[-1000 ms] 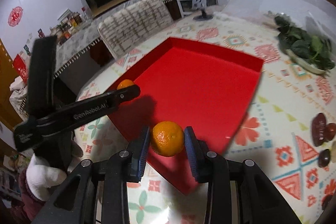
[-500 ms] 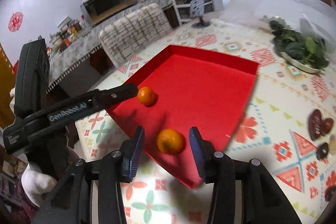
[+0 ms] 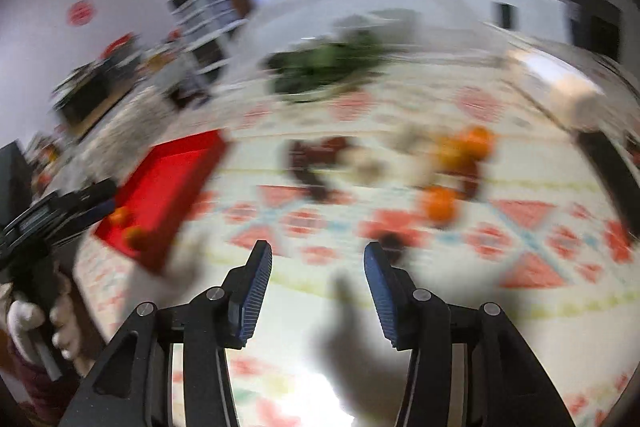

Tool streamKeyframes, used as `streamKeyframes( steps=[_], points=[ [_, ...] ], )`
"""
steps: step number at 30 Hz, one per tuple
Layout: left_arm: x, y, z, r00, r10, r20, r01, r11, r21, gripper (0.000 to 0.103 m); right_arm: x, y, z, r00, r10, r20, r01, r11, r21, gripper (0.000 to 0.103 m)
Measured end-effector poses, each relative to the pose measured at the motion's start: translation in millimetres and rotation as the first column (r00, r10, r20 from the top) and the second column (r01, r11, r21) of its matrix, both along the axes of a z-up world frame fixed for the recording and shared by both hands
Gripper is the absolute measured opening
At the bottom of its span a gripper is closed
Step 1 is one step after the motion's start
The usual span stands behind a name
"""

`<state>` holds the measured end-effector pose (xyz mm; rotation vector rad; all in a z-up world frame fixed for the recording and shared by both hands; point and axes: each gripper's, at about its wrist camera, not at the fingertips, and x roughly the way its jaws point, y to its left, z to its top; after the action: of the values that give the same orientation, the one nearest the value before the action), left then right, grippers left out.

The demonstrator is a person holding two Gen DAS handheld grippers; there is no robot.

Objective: Organize fruits
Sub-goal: 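Grasp a dark round fruit with each tool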

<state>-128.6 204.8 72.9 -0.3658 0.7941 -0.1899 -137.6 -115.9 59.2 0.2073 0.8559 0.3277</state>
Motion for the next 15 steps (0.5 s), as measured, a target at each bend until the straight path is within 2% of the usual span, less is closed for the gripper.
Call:
streamKeyframes(
  steps=[5,12,15],
  points=[
    [11,-41,-13,0.997,-0.066,-0.037,0.068,0.997,0.043,0.072,10,-18,-17,1.0,-0.014,-0.027,0.014,1.0,-0.003,0.052],
    [25,-74,-27,0.992,-0.106,-0.072,0.112,0.989,0.093,0.072,35,0,-37,0.999,0.021,-0.034,-0.022,0.999,-0.037,0.052],
    [36,-88,-32,0.989,-0.125,-0.082,0.134,0.984,0.115,0.067,40,8,-40,0.999,0.036,-0.041,-0.039,0.998,-0.059,0.052]
  ],
)
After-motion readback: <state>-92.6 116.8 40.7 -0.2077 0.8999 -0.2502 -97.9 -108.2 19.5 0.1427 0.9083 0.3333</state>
